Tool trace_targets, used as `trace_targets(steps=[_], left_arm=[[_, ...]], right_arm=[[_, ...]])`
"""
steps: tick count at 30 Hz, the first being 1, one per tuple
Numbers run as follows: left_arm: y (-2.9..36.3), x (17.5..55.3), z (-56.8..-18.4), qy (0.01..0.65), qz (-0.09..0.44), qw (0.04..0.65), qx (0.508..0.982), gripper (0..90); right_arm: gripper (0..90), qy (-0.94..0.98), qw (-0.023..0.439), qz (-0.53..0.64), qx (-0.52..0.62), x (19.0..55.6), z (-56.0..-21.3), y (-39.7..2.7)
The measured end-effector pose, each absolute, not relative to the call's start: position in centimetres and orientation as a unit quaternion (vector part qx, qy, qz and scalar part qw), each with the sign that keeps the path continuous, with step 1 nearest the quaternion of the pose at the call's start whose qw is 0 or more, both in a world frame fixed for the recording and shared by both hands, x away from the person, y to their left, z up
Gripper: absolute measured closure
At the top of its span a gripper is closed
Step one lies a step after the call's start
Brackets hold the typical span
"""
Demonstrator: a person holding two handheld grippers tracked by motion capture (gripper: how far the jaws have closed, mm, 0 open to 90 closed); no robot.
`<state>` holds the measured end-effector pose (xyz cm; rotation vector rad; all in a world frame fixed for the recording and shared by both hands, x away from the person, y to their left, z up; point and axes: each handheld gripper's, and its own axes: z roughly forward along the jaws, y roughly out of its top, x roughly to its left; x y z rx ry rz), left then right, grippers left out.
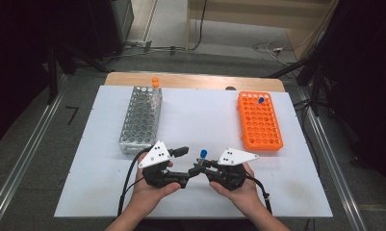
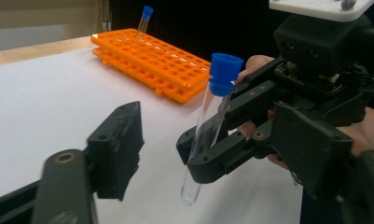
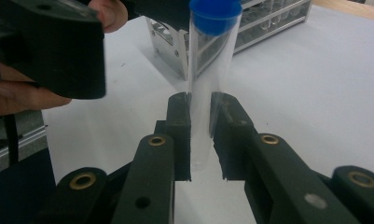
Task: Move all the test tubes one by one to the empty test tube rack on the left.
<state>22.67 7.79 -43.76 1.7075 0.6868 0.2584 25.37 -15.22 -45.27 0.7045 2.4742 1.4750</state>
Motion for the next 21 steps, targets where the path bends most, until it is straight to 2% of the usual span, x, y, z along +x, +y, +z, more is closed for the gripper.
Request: trace_targets(steps=[10, 19, 21], left_arm=[[7.1, 22.9, -44.0, 0.294, 0.102, 0.597, 0.739, 48.7], [7.0, 22.8, -44.1, 0.288, 0.106, 0.589, 0.748, 74.0], [7.1, 22.9, -44.1, 0.293, 0.112, 0.586, 0.747, 76.1]], right_arm=[[75.0, 0.839, 0.082, 0.490, 0.221, 24.8, -45.3, -14.5], [74.9, 0.850, 0.081, 0.479, 0.204, 24.4, -45.5, -13.9], [74.9, 0.849, 0.079, 0.480, 0.206, 24.5, -45.5, -14.0]])
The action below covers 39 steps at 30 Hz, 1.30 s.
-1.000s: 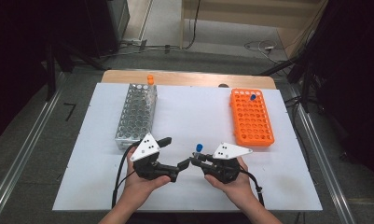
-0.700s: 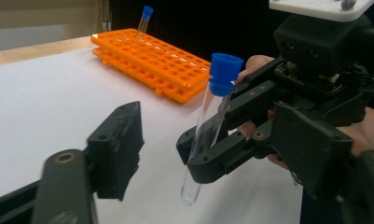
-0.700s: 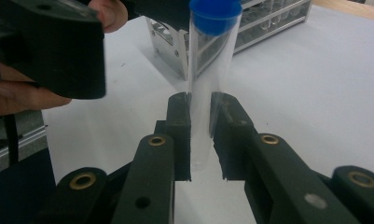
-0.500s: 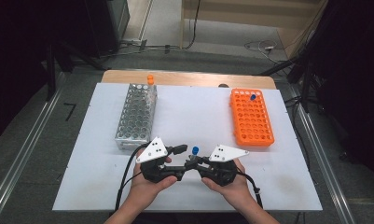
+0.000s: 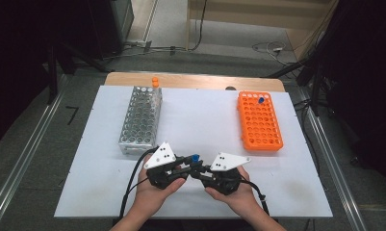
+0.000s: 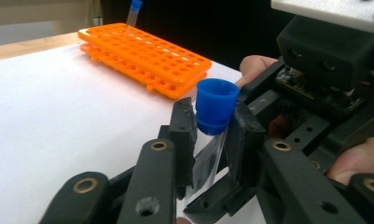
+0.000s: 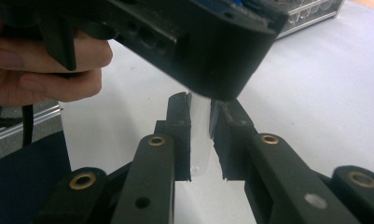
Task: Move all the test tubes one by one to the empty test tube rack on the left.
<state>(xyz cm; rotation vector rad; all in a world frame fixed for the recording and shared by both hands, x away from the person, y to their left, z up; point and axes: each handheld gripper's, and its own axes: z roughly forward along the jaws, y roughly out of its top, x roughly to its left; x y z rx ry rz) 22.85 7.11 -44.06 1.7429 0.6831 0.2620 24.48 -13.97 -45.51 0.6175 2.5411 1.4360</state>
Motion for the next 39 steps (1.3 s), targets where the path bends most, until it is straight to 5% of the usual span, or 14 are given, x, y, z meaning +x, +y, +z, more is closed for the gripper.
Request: trace_targets(steps=[7, 22, 27, 39], left_arm=[[7.4, 23.0, -43.9, 0.296, 0.118, 0.584, 0.747, 77.0], [11.2, 24.3, -42.4, 0.326, 0.142, 0.601, 0.716, 77.0], [12.3, 25.0, -41.5, 0.332, 0.154, 0.600, 0.712, 77.0], [14.4, 27.2, -40.2, 0.355, 0.175, 0.601, 0.694, 77.0]], right_arm=[[68.0, 0.850, 0.073, 0.480, 0.205, 24.5, -45.6, -14.1], [7.9, 0.836, 0.095, 0.493, 0.219, 24.9, -44.6, -18.6], [0.4, 0.832, 0.093, 0.497, 0.230, 25.2, -44.5, -20.6], [0.0, 0.818, 0.104, 0.502, 0.259, 25.5, -44.5, -24.9]])
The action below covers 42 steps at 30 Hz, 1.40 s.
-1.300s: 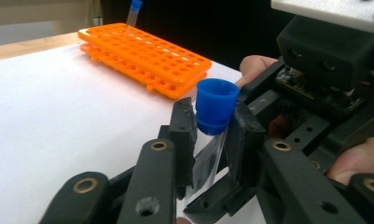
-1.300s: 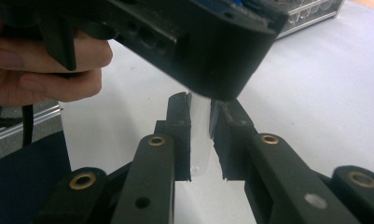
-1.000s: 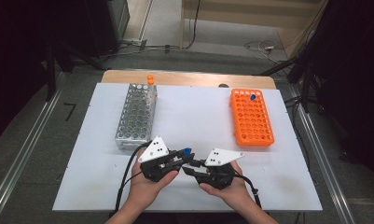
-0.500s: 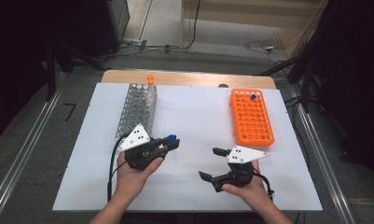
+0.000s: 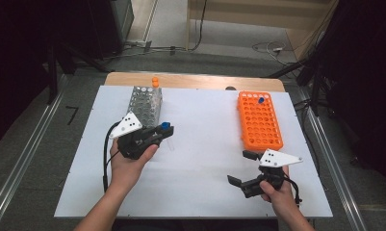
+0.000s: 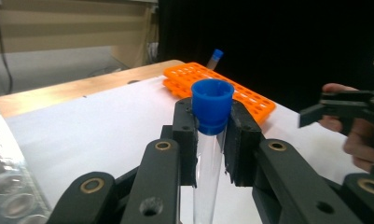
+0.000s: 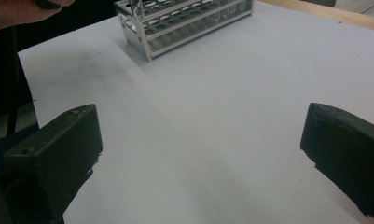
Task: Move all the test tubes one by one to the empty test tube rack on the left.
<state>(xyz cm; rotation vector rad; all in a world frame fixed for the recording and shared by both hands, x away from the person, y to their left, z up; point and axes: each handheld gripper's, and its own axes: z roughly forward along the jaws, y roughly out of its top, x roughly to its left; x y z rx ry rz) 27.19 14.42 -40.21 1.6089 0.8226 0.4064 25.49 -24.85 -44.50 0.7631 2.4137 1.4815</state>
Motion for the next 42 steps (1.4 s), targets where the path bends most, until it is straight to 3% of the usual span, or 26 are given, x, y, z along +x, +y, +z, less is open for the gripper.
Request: trace_targets(steps=[26, 42], left_arm=[[17.6, 32.9, -39.3, 0.406, 0.231, 0.576, 0.671, 77.0], [18.8, 36.8, -39.9, 0.446, 0.275, 0.552, 0.648, 77.0]], right_arm=[[0.0, 0.803, 0.112, 0.491, 0.320, 25.9, -45.9, -31.5], [0.0, 0.796, 0.115, 0.491, 0.336, 26.6, -46.3, -32.5]])
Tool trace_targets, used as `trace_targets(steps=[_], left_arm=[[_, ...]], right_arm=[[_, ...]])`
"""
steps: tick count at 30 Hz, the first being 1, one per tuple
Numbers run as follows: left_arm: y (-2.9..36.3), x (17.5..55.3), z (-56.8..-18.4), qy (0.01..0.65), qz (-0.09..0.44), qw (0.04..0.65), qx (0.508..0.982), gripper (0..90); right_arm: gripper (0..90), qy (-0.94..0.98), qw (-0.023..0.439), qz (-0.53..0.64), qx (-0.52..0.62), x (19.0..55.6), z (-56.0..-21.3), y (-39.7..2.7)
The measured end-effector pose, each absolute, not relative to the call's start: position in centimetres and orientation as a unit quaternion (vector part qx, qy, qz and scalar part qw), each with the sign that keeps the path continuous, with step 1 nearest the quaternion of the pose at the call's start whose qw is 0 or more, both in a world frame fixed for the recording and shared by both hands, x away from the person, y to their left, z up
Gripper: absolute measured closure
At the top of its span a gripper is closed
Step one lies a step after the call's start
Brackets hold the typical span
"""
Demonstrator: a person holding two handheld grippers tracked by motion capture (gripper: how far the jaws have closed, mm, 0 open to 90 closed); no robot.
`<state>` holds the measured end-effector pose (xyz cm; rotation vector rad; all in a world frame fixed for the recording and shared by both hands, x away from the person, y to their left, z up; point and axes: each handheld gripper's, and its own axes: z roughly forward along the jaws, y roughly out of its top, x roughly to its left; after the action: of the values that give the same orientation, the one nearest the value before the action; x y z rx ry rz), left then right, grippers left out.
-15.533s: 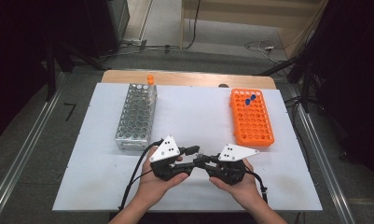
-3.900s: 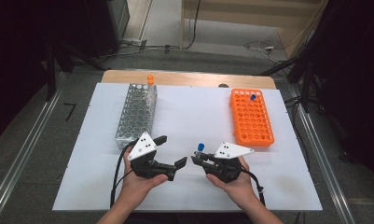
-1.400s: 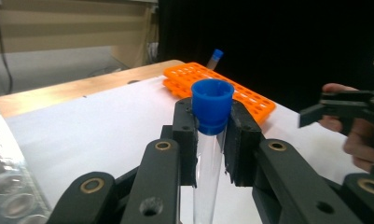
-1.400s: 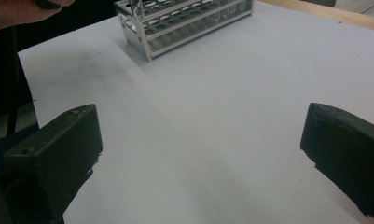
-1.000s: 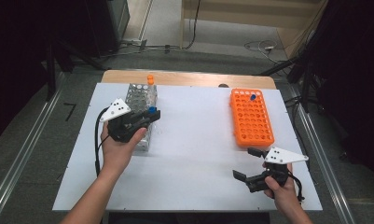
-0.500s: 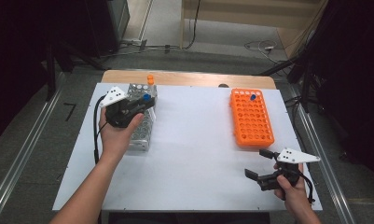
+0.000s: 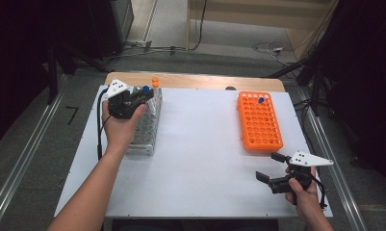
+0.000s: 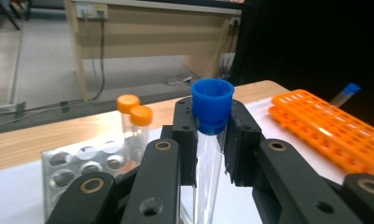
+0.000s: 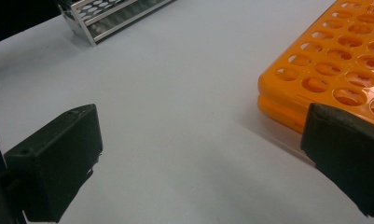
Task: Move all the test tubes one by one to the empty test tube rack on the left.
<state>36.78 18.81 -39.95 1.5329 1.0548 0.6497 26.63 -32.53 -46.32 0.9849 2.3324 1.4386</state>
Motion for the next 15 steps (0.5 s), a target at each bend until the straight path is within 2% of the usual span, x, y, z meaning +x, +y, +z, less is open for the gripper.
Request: trace_targets(steps=[6, 15], left_arm=[[18.9, 38.0, -40.6, 0.465, 0.284, 0.543, 0.639, 77.0], [18.2, 38.7, -41.5, 0.471, 0.288, 0.517, 0.654, 76.9]], right_arm=[[0.0, 0.796, 0.114, 0.491, 0.335, 26.7, -46.4, -32.5], [0.0, 0.796, 0.111, 0.491, 0.336, 26.7, -46.5, -32.6]])
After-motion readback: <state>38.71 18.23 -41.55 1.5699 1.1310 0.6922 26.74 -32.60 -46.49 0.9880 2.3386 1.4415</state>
